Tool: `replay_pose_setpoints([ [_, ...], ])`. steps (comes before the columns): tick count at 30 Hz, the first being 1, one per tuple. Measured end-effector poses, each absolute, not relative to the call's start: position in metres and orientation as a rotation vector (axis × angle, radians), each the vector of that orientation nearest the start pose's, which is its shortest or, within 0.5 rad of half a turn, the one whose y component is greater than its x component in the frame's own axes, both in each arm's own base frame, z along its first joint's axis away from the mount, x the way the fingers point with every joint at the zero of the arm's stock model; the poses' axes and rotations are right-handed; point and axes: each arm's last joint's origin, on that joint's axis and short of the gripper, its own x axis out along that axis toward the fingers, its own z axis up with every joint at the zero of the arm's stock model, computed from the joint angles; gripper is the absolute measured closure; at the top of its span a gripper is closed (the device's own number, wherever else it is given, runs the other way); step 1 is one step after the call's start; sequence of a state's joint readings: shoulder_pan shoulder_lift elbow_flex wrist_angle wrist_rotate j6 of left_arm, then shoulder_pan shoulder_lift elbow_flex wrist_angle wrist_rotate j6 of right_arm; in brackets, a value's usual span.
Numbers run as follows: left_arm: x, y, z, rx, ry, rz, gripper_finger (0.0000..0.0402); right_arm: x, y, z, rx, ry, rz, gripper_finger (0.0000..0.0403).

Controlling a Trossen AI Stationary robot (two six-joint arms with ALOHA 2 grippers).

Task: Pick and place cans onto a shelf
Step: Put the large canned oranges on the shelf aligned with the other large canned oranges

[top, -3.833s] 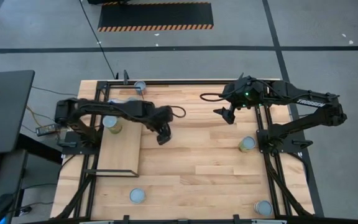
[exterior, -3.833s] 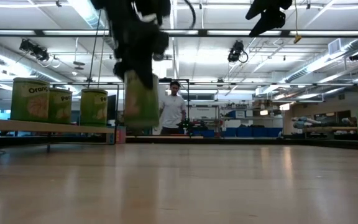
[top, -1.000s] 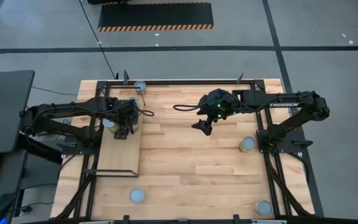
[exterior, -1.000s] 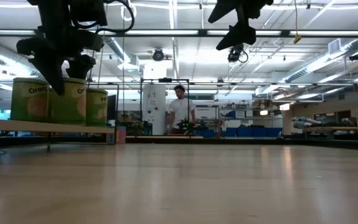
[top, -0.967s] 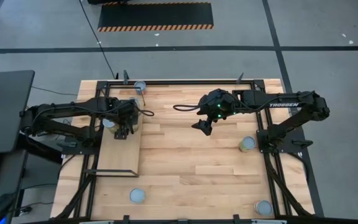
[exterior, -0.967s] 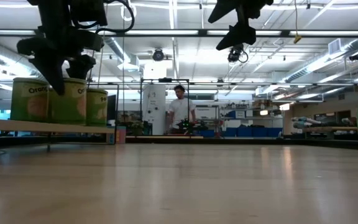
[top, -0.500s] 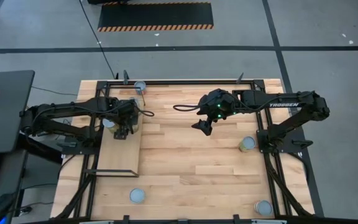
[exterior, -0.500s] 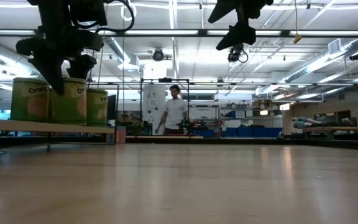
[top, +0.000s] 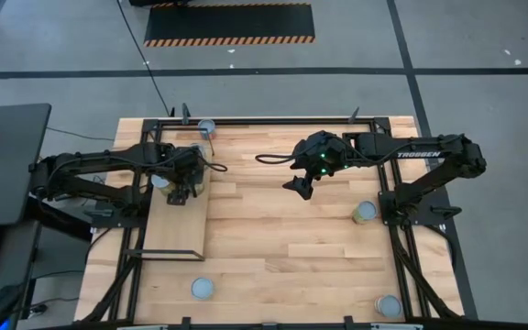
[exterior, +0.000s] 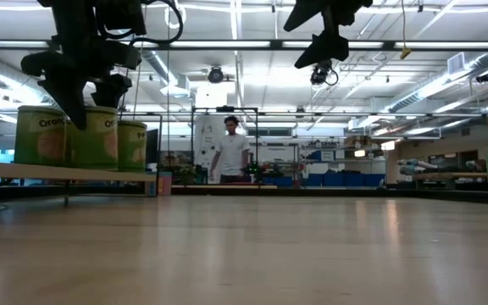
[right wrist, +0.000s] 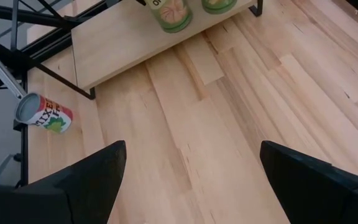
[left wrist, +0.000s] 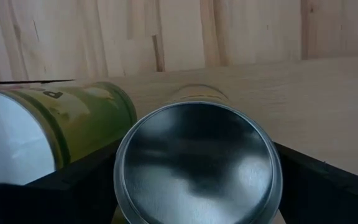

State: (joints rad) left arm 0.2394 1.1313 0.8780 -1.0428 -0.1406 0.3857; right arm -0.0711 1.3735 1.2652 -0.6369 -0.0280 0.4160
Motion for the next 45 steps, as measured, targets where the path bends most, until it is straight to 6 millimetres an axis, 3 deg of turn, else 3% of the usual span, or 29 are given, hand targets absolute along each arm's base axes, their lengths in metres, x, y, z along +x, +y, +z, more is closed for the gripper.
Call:
replay_pose_setpoints([
  [18,0.1796,0.0477,0.2462,0.258,1.344,0.062,0.005,0.2887,-0.0198,0.33,0.422,0.727,-0.191,0.0025],
  [27,0.1798,0.0476,0.2464,0.246,1.341,0.063,0.0078,0.2887,-0.0198,0.33,0.416,0.727,-0.189,0.0025],
  [35,0.1797,0.0479,0.2464,0.249,1.344,0.075,0.0028,0.2887,-0.0197,0.33,0.416,0.727,-0.188,0.0025],
  [45,0.1821,0.0486,0.2533,0.252,1.321,0.087,0.0022,0.2887,-0.0197,0.33,0.416,0.727,-0.186,0.0025],
])
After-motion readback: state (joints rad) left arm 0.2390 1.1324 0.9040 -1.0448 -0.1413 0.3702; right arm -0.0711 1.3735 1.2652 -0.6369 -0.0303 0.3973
